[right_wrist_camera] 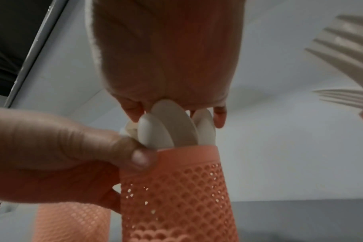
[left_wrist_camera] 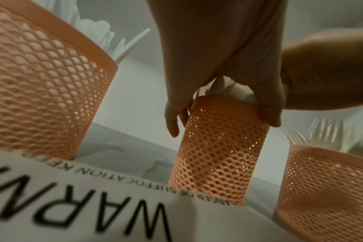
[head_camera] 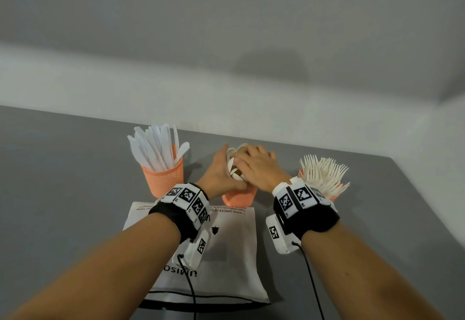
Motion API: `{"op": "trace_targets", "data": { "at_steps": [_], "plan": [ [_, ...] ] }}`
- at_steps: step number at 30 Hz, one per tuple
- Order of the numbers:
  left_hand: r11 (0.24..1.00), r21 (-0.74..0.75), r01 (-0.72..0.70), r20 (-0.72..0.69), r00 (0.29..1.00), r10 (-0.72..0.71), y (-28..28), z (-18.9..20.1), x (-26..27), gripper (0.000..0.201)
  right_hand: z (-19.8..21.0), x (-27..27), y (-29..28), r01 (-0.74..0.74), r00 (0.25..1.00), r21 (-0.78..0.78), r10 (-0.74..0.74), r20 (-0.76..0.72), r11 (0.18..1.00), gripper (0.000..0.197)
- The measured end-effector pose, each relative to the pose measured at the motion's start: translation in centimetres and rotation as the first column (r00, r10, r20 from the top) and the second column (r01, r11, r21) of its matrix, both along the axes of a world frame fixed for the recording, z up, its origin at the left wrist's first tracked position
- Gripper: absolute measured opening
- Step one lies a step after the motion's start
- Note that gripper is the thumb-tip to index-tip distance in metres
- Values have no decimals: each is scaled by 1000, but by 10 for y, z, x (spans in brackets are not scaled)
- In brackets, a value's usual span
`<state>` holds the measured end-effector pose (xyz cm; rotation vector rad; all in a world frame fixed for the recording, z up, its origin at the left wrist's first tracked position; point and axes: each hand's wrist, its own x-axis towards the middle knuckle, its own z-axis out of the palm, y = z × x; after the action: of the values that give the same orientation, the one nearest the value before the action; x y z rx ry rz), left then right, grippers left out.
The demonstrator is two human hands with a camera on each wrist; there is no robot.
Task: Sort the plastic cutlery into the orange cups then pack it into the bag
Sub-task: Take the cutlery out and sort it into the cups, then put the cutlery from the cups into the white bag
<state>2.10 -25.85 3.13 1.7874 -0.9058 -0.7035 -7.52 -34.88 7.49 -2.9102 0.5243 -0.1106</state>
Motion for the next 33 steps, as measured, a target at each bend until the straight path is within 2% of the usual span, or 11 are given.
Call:
{"op": "trace_targets", "data": {
  "at_steps": [4,7,8,12,16,19,21,23,25,28,33],
  "plan": [
    [995,96,-3,228,974,-19,15,19,-5,124,11,-10,12,-63,921,-14,64,385,998,38],
    [998,54,-9,531,847,-21,53,46,-17,43,10,-26,30,-208,818,75,131,560,975,18],
    [996,52,73,564,821,-90,72,54,-21,24,7,-34,37,-297,837,165,174,518,940,19],
    [825,435,360,378,758,-531,138,42,-28,34,-17,-62,65,-382,912,368,411,0,848,49],
    [663,709,238,414,621,-665,174,11,-25,49,-41,-79,90,-327,854,294,414,-316,898,77],
    [885,423,193,553,719,-421,180,3,-19,11,-48,-78,103,-276,888,277,355,-292,920,59],
    [978,136,157,593,778,-208,182,1,-15,11,-42,-78,104,-179,965,327,231,-127,928,37],
    [986,-97,138,615,787,-49,187,-3,-12,21,-33,-78,107,-88,996,343,81,35,935,24],
    [963,-225,150,726,685,63,192,-4,-15,18,-26,-76,111,-38,989,318,-10,147,947,18],
    [928,-311,205,874,446,194,200,-1,-23,23,-19,-73,123,-5,962,306,-79,263,952,27],
    [955,42,293,853,487,-187,187,-8,-44,33,-9,-63,145,11,935,210,-84,343,978,30]
  ]
}}
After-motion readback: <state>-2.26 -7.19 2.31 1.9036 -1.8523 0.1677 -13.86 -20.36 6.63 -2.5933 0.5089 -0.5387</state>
